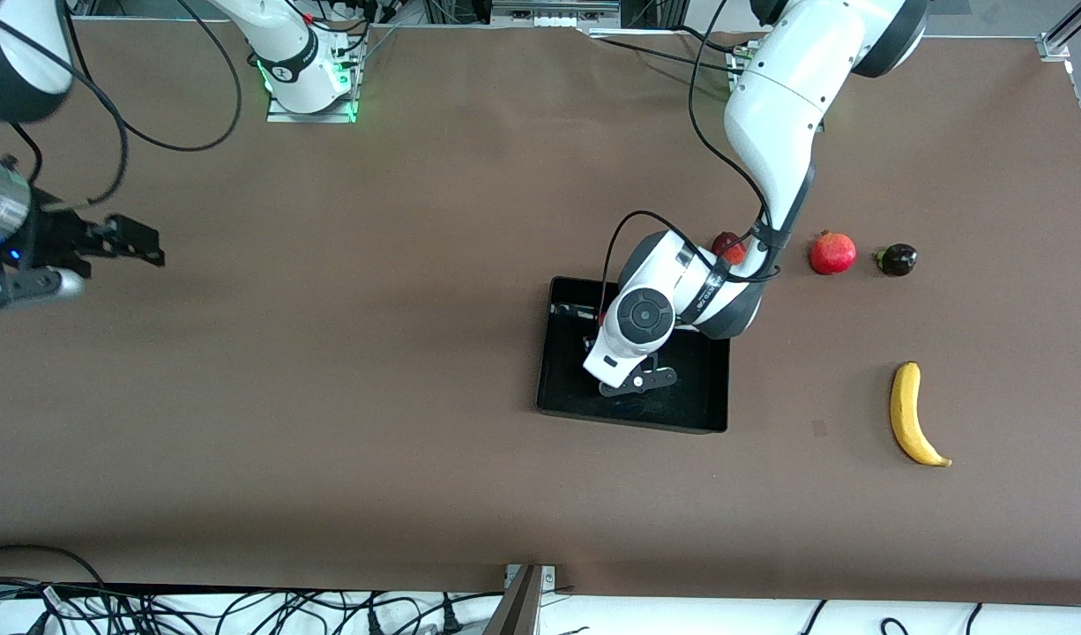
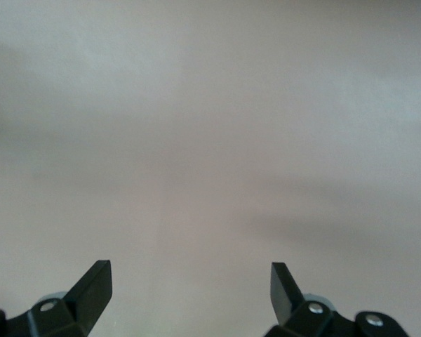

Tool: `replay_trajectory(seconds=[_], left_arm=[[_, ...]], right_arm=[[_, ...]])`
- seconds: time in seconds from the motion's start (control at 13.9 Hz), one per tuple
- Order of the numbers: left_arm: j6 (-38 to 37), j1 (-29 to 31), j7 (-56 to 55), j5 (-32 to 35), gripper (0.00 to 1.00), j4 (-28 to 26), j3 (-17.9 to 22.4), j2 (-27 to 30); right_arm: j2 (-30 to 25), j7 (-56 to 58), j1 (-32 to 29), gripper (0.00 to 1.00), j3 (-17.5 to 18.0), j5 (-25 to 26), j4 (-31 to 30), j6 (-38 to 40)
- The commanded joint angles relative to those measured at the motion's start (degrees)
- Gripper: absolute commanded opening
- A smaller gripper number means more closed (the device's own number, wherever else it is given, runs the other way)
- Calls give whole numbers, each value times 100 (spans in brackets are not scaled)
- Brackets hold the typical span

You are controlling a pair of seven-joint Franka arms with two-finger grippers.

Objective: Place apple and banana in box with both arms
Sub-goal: 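Lower the apple into the box, open the left gripper while the right gripper retracts, then move the left gripper to the yellow banana and grasp it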

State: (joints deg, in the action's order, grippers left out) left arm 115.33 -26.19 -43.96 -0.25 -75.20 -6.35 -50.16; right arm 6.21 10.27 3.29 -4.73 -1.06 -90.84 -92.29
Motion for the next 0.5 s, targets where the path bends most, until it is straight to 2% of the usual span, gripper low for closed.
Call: replay_trajectory(seconds=[0.0,0.22,0.43], left_arm=[[-1096,174,-78,86,100,679,117,243],[-1486,639,-25,77,100,954,90,426],[-1495,1324,694,42,100,946,55,691]], right_arm=[[-576,107,-452,100,306,80,-628,-202],[-472,115,-461,100,175,106,-146,-150],[-322,124,-434,100,95,71,102,-114]])
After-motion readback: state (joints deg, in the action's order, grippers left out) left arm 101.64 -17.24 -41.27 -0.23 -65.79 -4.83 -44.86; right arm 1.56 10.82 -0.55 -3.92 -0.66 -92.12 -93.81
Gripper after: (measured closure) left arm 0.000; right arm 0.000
